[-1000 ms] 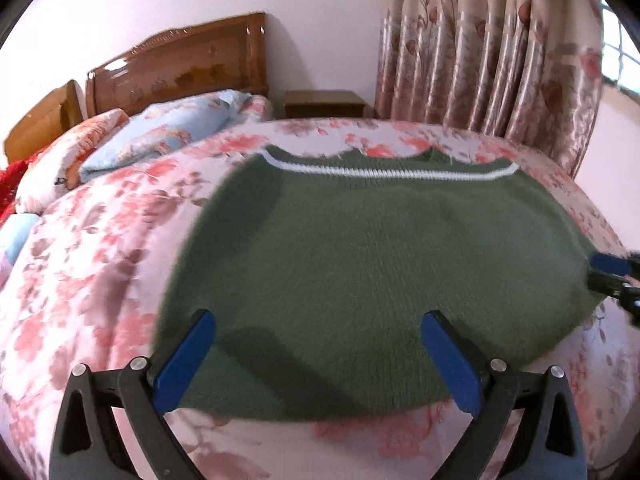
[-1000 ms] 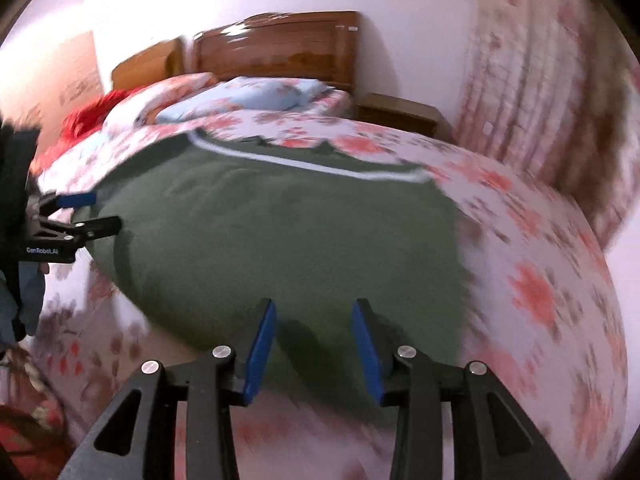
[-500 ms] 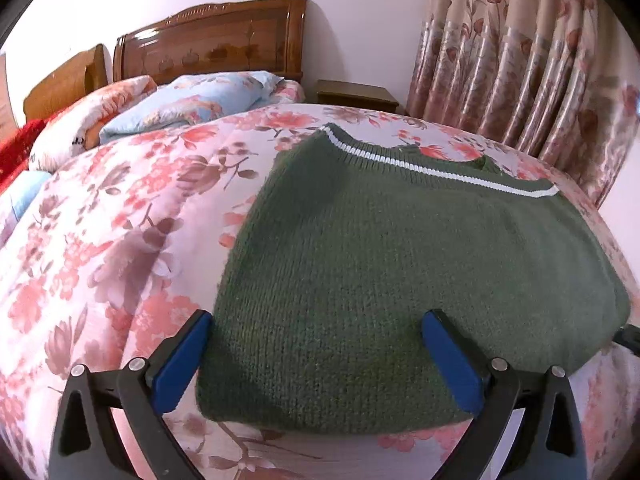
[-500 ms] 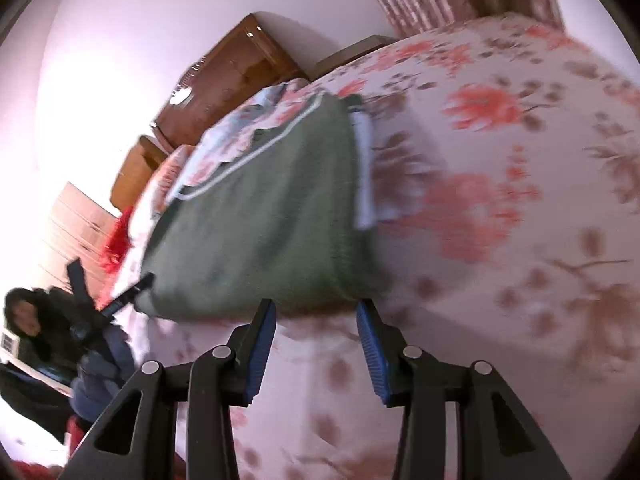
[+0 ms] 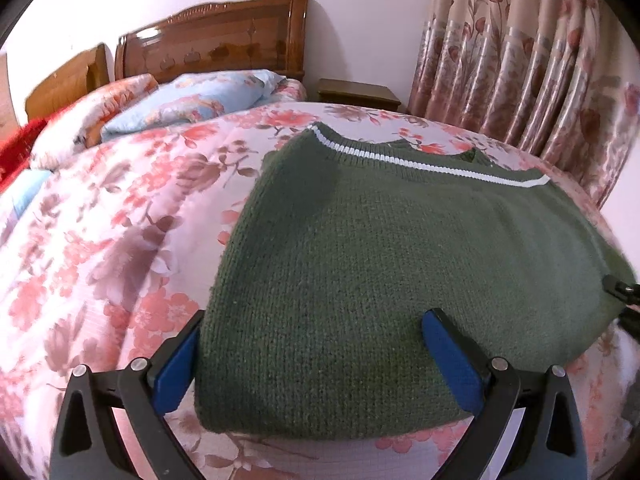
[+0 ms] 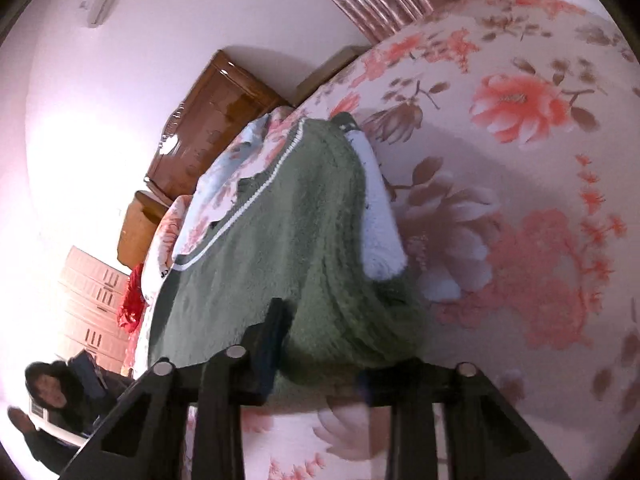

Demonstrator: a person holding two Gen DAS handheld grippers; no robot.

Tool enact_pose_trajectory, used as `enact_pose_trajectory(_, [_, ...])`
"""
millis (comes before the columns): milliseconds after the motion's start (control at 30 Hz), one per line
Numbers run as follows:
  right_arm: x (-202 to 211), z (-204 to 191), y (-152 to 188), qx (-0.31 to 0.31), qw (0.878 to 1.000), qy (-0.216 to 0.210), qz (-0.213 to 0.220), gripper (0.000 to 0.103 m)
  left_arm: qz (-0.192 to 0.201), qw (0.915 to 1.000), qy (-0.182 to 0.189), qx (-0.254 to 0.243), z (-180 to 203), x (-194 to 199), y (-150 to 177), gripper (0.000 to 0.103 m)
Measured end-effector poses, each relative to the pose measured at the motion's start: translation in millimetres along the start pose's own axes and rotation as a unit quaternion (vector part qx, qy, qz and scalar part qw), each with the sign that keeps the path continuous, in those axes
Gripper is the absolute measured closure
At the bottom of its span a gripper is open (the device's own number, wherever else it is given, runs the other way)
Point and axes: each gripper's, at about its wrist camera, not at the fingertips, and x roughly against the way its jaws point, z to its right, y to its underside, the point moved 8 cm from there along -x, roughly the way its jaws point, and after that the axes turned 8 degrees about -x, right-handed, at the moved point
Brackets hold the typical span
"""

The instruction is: Fold small clothes

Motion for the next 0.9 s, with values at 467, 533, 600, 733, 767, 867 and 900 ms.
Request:
enact_pose_trajectory(467, [69, 23, 23, 0.005, 1.000, 0.013, 0.010, 0.065, 0.027, 0.9975, 0.033, -0.056, 61, 49, -23, 0.000])
enact_pose_trajectory(533, [62, 24, 24, 0.006, 0.999, 0.034, 0.003, 0.064, 0.031, 0.9957, 0.040, -0.077, 80, 46, -37, 0.000])
enact_pose_trajectory(600, [55, 28, 30, -0.007, 0.999, 0.035, -0.014, 0.064, 0.027, 0.9942, 0.039, -0.097, 96, 34, -50, 0.000])
enact_pose_trajectory(733, [41, 21, 15, -0.034, 0.999, 0.019, -0.012, 0.061, -0.007, 0.9936, 0.047, -0.103, 116, -7, -63, 0.000])
enact_pose_trajectory(767, [37, 21, 10, -0.044, 0.999, 0.015, -0.008, 0.061, -0.016, 0.9931, 0.044, -0.107, 120, -14, -61, 0.000])
enact_pose_trajectory(867, [21, 21, -3, -0.076, 0.997, 0.001, 0.005, 0.063, -0.026, 0.9926, 0.044, -0.110, 123, -28, -51, 0.000])
enact_pose_trajectory(900, [18, 18, -4, -0.062, 0.998, 0.009, 0.011, 0.066, -0.022, 0.9932, 0.045, -0.105, 122, -27, -49, 0.000])
